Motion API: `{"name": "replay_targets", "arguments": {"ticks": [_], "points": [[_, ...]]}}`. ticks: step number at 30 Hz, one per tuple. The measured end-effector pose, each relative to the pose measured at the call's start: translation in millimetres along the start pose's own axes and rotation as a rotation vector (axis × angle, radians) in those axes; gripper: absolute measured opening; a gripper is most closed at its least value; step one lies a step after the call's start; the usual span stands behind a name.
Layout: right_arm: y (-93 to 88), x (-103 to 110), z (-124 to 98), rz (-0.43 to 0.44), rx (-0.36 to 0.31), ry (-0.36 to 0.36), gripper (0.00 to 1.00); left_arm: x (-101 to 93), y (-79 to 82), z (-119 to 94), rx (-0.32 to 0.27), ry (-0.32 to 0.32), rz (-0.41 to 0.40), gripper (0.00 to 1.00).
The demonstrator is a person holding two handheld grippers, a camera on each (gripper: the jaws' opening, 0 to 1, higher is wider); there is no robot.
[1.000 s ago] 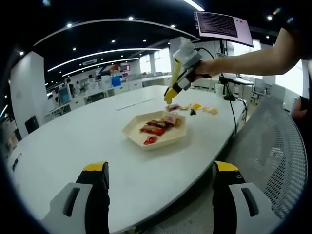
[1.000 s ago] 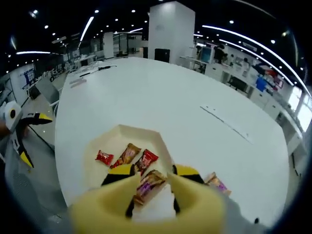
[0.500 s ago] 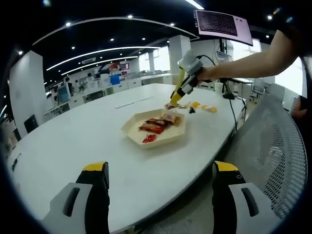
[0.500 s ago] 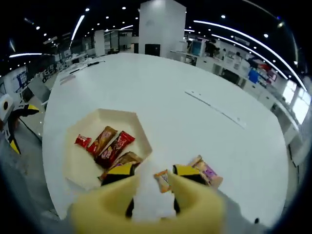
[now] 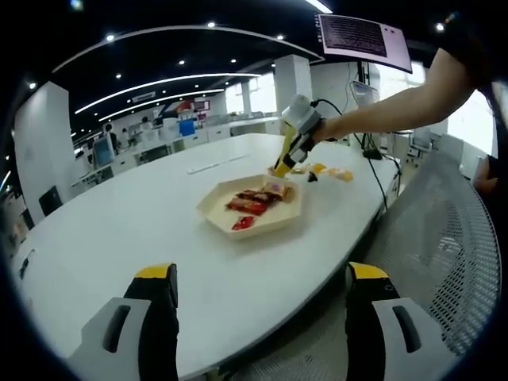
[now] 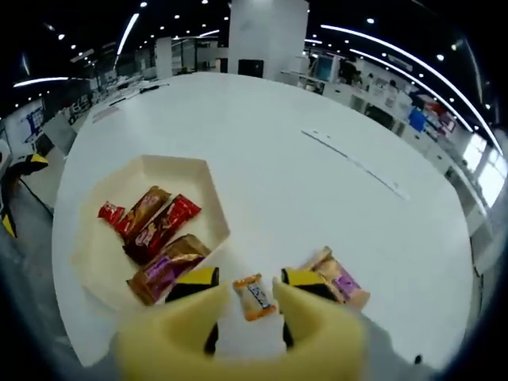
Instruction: Place the target food into the container with the food tongs after gripping and lifting it, then release it inside without dropping or visibly crushing the food.
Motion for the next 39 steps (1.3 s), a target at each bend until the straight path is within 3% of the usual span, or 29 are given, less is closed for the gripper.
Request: {"name": "replay_targets", "arguments": {"ticks": [4,5,11,24,39], "points": [[-5.5,3,4,-0.002,0.021,0.012,0.30,-0.3,-0.1,0,0.003,-0.003,-0.001,0.83],[-4.0,2,3,0.019,0.000,0.020,0.30,-0.3,-0.1,0,0.004,-0.003,-0.001,0.83],[-6.8,2,2,0.086,0.025,0.028,0.27,-0.5,0.1,0,0.004,-0.004,-0.001,0.83],[-6.9,3,2,0.115,0.032,0.039,0.26,0.1,0.1,0,-0.001,0.002,0.000,0.83],[-9.7,10,-2,0.132,-0.019,0.044,0.20,0.3,-0.2,-1,0.001,0.003,0.000,0.83]]}}
Point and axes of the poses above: the point that each gripper's makers call its tool centre point, and the gripper's own axes: z roughly forward along the fingers, x roughly to its left, y roughly out of its top, the point moved 9 cm from there along -z, roughly backward along the fingers, and after that the axes turned 13 degrees about -y, right-handed, at the moved point
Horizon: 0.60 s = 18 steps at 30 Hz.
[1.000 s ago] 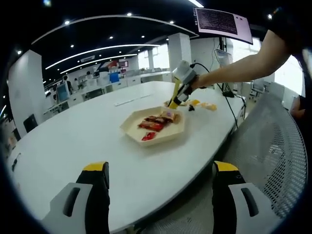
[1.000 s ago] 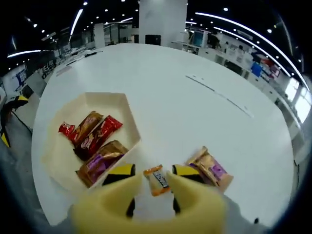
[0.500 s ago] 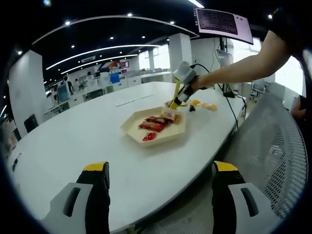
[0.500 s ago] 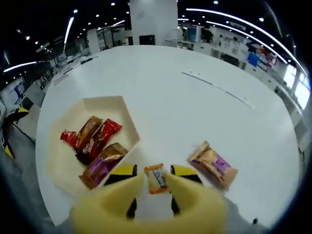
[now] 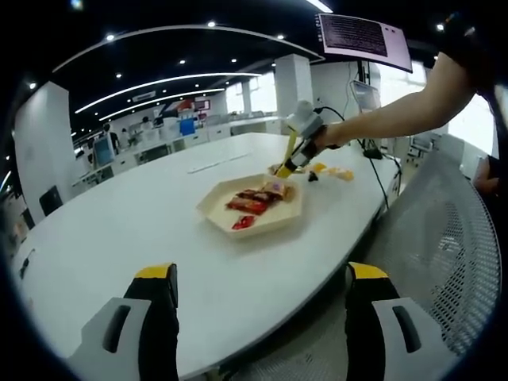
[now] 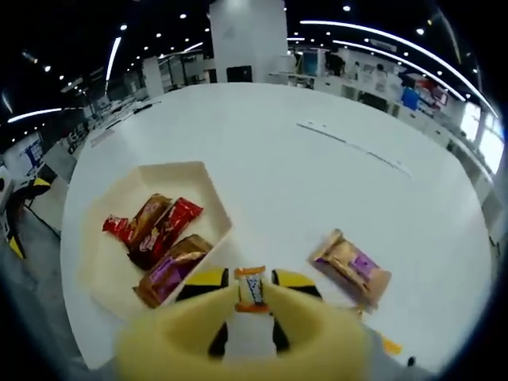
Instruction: Place the target food into the container with the food tongs after gripping and lifting it, then release it inside without dropping or visibly crushing the food.
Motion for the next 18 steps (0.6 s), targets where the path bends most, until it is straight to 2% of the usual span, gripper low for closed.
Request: {"name": "replay_targets", "arguments": {"ticks": [7,13,18], "points": [[-0.5,5,-5,0.046,0.005,0.000,0.20,-0.2,-0.3,0,0.003,-0.003,0.000,0.83],[-2.8,5,-10,0.043,0.019,0.006,0.20,-0.3,-0.2,1,0.001,-0.007,-0.002,0.84],[0.0,0,-23,0.062,0.005,0.001,0.21,-0.6,0.0,0,-0.001,-0.006,-0.001,0.83]]}}
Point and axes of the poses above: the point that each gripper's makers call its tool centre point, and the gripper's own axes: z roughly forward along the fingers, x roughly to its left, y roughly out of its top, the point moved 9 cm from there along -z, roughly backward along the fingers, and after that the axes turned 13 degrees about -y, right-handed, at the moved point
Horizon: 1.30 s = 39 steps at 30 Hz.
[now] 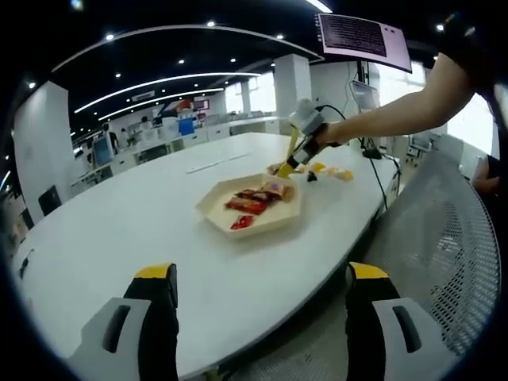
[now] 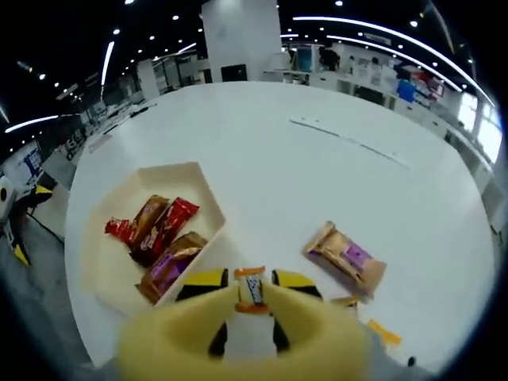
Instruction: Place the target food into the container with the food tongs after gripping and lifting it, then release it inside without dropping or visibly crushing the food.
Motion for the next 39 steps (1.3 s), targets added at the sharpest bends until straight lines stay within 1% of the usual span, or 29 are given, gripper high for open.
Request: {"name": "replay_targets", "arguments": {"ticks": [1,4,6,8,10,11,13,17,26,31,36,39], "points": [[1.1,0,-1,-0.001,0.000,-0.001,0.21,0.0,0.1,0,0.000,0.000,0.000,0.83],[13.6,-1,-14,-0.024,-0.029,-0.011,0.21,-0.1,0.0,0,-0.001,-0.002,0.001,0.83],[20.3,-2,-20,-0.023,-0.032,-0.020,0.21,-0.3,-0.9,0,0.011,-0.004,-0.005,0.84],[27.8,-3,-26,-0.042,-0.046,-0.034,0.21,-0.3,-0.8,0,0.008,-0.003,-0.005,0.85],[34.3,-2,-32,-0.041,-0.055,-0.037,0.21,-0.1,-1.1,0,0.006,-0.001,-0.005,0.85],[38.8,-2,-36,-0.056,-0.073,-0.049,0.21,-0.4,-0.7,0,0.005,-0.001,-0.005,0.86],[43.7,-2,-40,-0.044,-0.084,-0.057,0.21,-0.6,-0.7,0,0.006,-0.002,-0.005,0.86],[46.4,-1,-45,-0.044,-0.092,-0.060,0.21,-0.5,-0.1,0,-0.006,-0.012,-0.009,0.88],[46.1,0,-58,-0.029,-0.094,-0.063,0.21,-1.0,0.4,0,-0.015,-0.017,-0.005,0.87],[51.4,10,-59,-0.031,-0.091,-0.051,0.21,-1.1,1.1,-1,-0.024,-0.014,-0.001,0.87],[66.0,33,-54,-0.056,-0.108,-0.013,0.21,-1.5,1.5,-1,-0.028,-0.015,0.001,0.86],[77.2,52,-50,-0.080,-0.124,0.017,0.21,-1.8,1.8,-1,-0.031,-0.014,0.003,0.86]]}}
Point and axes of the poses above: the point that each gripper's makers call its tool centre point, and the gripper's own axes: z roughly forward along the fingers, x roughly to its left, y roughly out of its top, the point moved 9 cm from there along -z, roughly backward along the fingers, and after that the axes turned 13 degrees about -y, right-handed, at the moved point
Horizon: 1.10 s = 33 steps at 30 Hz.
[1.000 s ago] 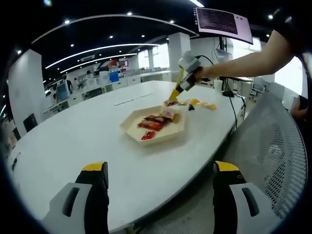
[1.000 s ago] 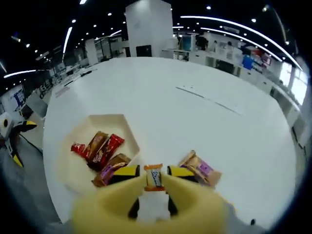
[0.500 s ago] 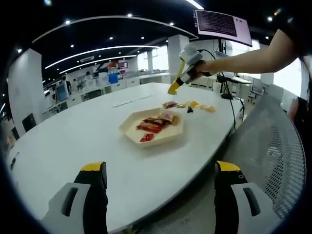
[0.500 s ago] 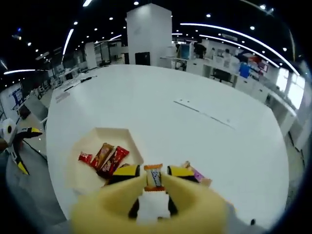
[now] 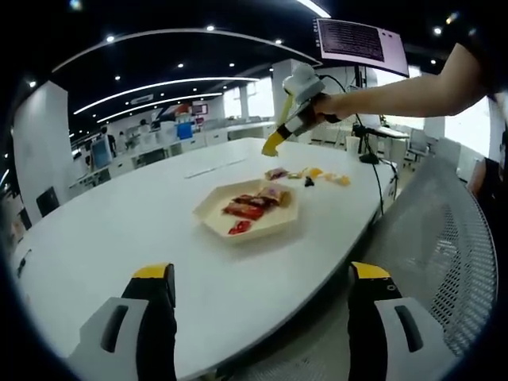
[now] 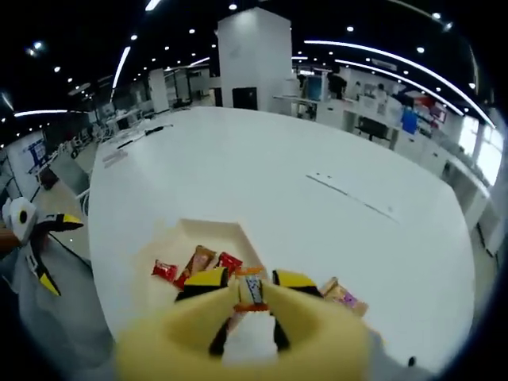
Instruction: Place the target food into the container with the food tongs after gripping and lifting it, then release it inside without dropping or visibly crushing the food.
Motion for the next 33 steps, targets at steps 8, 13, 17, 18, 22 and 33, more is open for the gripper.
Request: {"name": "replay_targets", "arguments": {"ticks": [8,13,17,18,22,33], "points": [[20.0,23,15,-0.063,-0.012,0.060,0.21,0.1,0.4,-1,-0.004,0.012,0.002,0.86],[24.4,33,19,-0.076,-0.015,0.079,0.21,0.8,0.2,-1,-0.007,0.013,0.004,0.84],[26.7,34,18,-0.055,-0.022,0.088,0.22,0.9,0.5,-2,-0.015,0.021,0.007,0.84],[27.6,33,18,-0.063,-0.027,0.084,0.25,0.9,0.8,-2,-0.018,0.023,0.007,0.84],[30.0,32,15,-0.023,-0.039,0.090,0.28,1.1,0.9,-2,-0.019,0.023,0.008,0.84],[3.0,10,-2,-0.086,0.020,0.041,0.30,0.7,0.6,-2,-0.013,0.019,0.007,0.83]]}}
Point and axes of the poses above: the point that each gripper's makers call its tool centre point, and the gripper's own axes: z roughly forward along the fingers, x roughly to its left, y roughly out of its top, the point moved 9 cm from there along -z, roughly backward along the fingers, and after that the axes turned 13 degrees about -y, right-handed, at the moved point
